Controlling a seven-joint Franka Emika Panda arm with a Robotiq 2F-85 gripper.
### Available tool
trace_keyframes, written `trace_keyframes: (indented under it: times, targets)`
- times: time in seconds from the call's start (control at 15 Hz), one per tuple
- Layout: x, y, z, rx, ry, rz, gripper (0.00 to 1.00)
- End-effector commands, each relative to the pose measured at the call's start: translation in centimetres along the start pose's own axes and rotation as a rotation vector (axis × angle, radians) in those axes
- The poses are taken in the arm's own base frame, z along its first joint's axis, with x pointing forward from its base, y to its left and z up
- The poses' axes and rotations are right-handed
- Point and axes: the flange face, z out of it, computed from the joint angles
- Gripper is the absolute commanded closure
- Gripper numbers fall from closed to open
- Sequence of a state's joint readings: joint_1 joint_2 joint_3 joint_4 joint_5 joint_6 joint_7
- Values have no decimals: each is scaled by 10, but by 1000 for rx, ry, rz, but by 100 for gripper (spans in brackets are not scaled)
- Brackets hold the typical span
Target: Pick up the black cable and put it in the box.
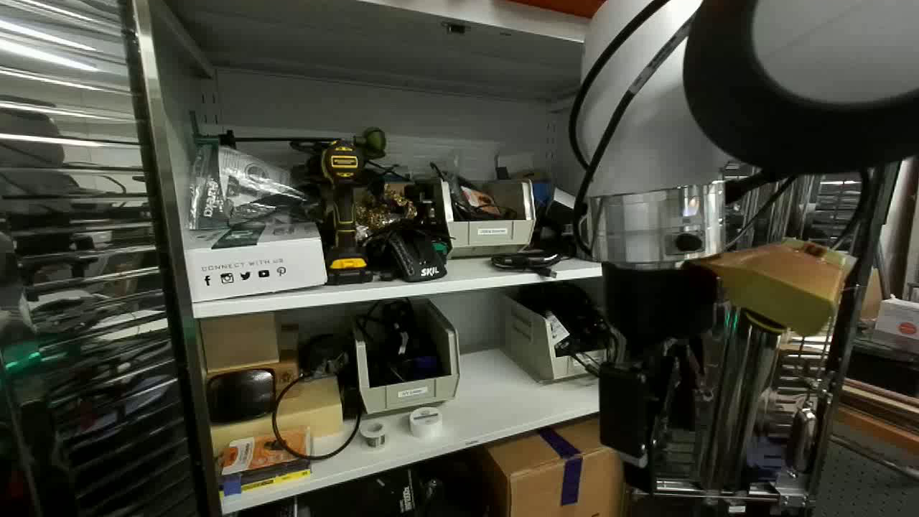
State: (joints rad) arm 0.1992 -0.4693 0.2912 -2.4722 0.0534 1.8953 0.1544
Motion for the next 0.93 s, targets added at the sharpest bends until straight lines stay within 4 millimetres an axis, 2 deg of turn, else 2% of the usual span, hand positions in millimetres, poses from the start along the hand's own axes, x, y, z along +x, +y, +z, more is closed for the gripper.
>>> trace_keyframes:
  times: [0.0, 0.6, 0.73, 0.87]
  targets:
    - [1, 0, -3, 1, 4, 0, 0]
    - [3, 0, -7, 1, 17, -9, 0]
    - [12, 5, -10, -16, 19, -64, 0]
    - [29, 19, -17, -76, 43, -109, 0]
